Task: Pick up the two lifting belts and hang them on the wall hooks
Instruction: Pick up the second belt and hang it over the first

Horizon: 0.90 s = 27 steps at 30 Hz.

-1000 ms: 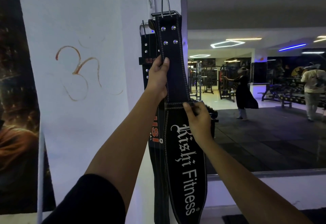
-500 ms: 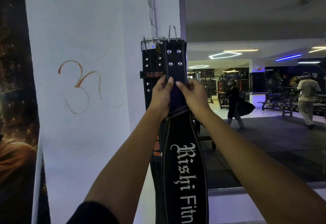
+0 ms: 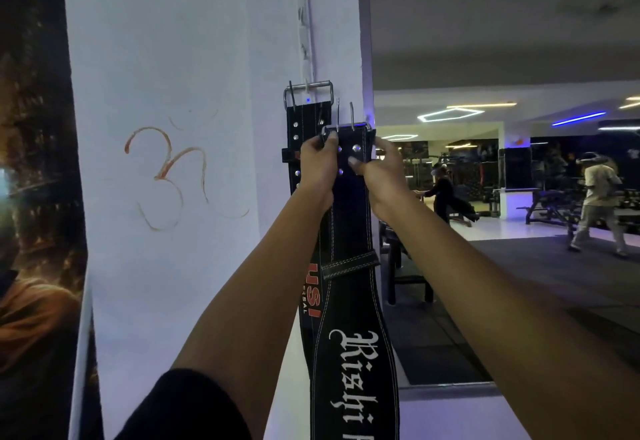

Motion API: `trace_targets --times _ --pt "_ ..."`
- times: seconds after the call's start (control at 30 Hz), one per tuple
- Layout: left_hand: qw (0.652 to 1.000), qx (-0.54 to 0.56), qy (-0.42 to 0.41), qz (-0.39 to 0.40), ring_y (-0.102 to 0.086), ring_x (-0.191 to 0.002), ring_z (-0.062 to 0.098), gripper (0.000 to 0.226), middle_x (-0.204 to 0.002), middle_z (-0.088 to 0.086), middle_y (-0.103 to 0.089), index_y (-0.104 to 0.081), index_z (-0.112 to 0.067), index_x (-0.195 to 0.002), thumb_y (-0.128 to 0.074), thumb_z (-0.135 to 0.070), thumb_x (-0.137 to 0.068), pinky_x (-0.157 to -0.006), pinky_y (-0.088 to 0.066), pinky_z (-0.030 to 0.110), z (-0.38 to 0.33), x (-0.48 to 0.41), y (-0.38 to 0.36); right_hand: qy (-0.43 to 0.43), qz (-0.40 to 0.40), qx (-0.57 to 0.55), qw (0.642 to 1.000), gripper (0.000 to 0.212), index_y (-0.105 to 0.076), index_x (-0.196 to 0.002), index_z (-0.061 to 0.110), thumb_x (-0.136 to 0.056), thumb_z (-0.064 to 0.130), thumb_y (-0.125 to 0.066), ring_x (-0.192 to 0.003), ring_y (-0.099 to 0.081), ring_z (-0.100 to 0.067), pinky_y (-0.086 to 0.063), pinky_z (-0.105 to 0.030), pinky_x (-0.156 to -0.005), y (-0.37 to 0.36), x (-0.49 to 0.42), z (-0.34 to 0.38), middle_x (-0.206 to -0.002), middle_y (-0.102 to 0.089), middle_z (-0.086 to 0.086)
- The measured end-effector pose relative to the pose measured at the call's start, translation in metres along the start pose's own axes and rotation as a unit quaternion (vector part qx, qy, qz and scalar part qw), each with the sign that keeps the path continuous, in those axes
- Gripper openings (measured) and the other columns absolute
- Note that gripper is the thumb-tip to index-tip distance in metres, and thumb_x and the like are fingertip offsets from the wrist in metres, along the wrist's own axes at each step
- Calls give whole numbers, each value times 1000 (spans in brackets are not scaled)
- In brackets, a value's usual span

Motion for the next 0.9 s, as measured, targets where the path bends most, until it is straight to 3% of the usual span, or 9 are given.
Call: trace_targets --times 0.07,0.13,0.2,0.3,0.5,0.7,0.77,0.83,0.9 --pt "1000 -5 11 -23 -54 -92 23 38 -118 16 -60 -44 -5 -125 -51 -26 -94 -66 -46 32 4 -4 0 16 10 -12 1000 56 -38 -137 21 -88 0 -56 -97 -59 -22 -53 -35 -82 -1 -3 1 -116 -59 -8" --pt "999 -4 8 -36 -52 -94 21 43 -112 9 -54 -33 -14 -132 -52 -22 -93 -66 -47 30 4 -8 -1 26 19 -29 999 55 -34 -139 26 -91 10 -56 -109 -56 -21 -49 -26 -76 -1 -9 3 -141 -47 -5" --pt "1000 -5 7 -23 -55 -105 23 48 -119 7 -49 -30 -19 -136 -51 -18 -94 -81 -52 35 7 -15 -5 23 30 -23 999 60 -28 -143 31 -92 23 -57 -121 -50 -19 -43 -24 -83 -1 -17 3 -150 -35 -1" --pt "1000 10 11 -9 -58 -109 25 47 -128 6 -52 -34 -20 -138 -50 -18 -94 -100 -47 47 16 -23 -8 -14 37 -24 999 55 -33 -139 29 -90 38 -56 -113 -56 -19 -49 -32 -85 -2 -33 -3 -138 -50 -4" --pt "998 17 -6 -57 -56 -118 33 30 -132 9 -55 -48 -21 -119 -54 -31 -92 -93 -48 48 30 -46 -14 -6 8 -11 1000 41 -39 -128 22 -93 37 -51 -72 -48 -7 -40 -25 -58 2 -68 -13 -81 -49 8" --pt "996 27 -30 -81 -55 -86 28 42 -113 19 -63 -57 -9 -115 -58 -37 -84 -62 -45 35 36 -78 -15 3 17 -9 1000 30 -47 -120 25 -91 29 -49 -73 -51 -15 -38 -25 -53 -9 -97 -12 -89 -55 2" --pt "995 29 -32 -94 -53 -82 25 41 -101 13 -63 -59 -7 -114 -57 -37 -86 -54 -42 28 37 -86 -14 5 9 -14 1000 29 -47 -117 24 -88 28 -50 -79 -50 -19 -38 -25 -53 -12 -106 -14 -97 -56 -1" --pt "992 20 -37 -115 -51 -77 21 37 -94 8 -59 -59 -6 -111 -55 -36 -89 -51 -39 25 39 -95 -13 10 3 -24 1000 26 -47 -113 23 -87 28 -51 -78 -50 -20 -39 -26 -55 -16 -115 -16 -97 -56 -3" --pt "989 32 -54 -130 -52 -78 22 24 -98 8 -62 -57 -13 -100 -55 -34 -89 -59 -43 31 39 -104 -13 17 3 -33 999 21 -48 -108 21 -88 27 -52 -70 -50 -17 -38 -26 -54 -19 -123 -17 -90 -56 -2"
Point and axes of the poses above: each hand's wrist, its own x-axis away from the middle knuckle, its own y-axis out of the back of the hand, z = x × y, the point moved 7 cm from there along -x, towards the middle knuckle
